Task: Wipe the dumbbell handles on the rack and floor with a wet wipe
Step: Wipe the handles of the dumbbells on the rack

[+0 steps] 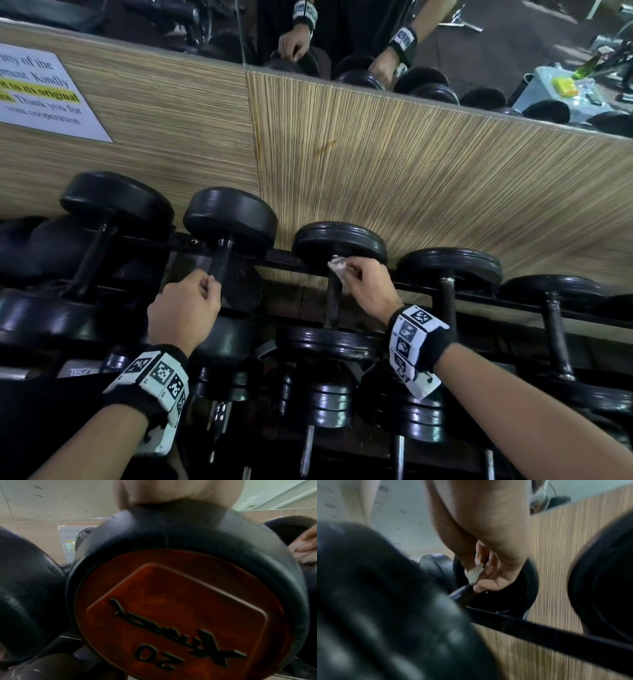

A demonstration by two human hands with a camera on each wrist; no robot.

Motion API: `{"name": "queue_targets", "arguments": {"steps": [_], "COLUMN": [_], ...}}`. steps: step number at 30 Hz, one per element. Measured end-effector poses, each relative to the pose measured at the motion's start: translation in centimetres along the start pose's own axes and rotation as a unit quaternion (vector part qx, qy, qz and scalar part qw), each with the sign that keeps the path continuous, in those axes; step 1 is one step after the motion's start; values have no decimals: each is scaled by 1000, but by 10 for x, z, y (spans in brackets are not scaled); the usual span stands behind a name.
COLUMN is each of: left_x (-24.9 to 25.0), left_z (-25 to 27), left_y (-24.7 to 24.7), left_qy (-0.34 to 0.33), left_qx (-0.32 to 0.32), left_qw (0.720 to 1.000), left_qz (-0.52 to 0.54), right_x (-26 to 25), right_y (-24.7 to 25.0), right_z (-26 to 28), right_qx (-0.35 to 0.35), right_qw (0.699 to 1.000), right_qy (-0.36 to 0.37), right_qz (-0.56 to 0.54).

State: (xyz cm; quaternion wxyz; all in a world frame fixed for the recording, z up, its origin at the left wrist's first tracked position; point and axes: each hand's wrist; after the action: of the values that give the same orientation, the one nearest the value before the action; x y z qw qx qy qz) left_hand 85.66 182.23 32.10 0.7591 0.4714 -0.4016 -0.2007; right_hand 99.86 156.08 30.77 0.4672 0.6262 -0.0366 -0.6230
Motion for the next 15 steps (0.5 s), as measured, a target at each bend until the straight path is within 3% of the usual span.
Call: {"name": "queue_targets", "arguments": {"steps": [2,4,7,9,11,13,15], "left_x": [0,0,-1,-2,-2,-2,-2], "left_z": [0,-1,-2,-1,-2,-2,-2], "left_y": [0,-1,-1,-2,-2,-3,-3], "left_qy": [4,8,7,7,6,6,8], "left_qx": [3,4,3,3,3,-1,-2], "left_qw": [1000,1000,1000,1000,1000,1000,1000], "left_qz": [2,0,2,-1,-1,-2,-5], "right_x": [-1,3,5,2,1,-1,-3], "right_y": [0,1,-2,-3,-1,6,12], "right_z": [1,6,13,14,11,4,-3], "right_qx": [-41,-129,-276,-330,-301,-168,-36], "right_qw": [999,991,959,940,953,986,995], "right_qy": [4,7,1,5,7,-4,-16], "right_qz": [-22,-22,59,84,45,19,95]}}
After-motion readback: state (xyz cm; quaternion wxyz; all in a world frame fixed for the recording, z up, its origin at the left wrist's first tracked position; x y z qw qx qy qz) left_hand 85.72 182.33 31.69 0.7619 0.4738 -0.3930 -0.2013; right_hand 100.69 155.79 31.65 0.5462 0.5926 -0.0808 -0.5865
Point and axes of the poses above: each hand's wrist, its own z-axis away from the middle knuckle, its own y-axis out of the back of the hand, x = y × z, and after that the axes turned 13 degrees about -x, right-handed
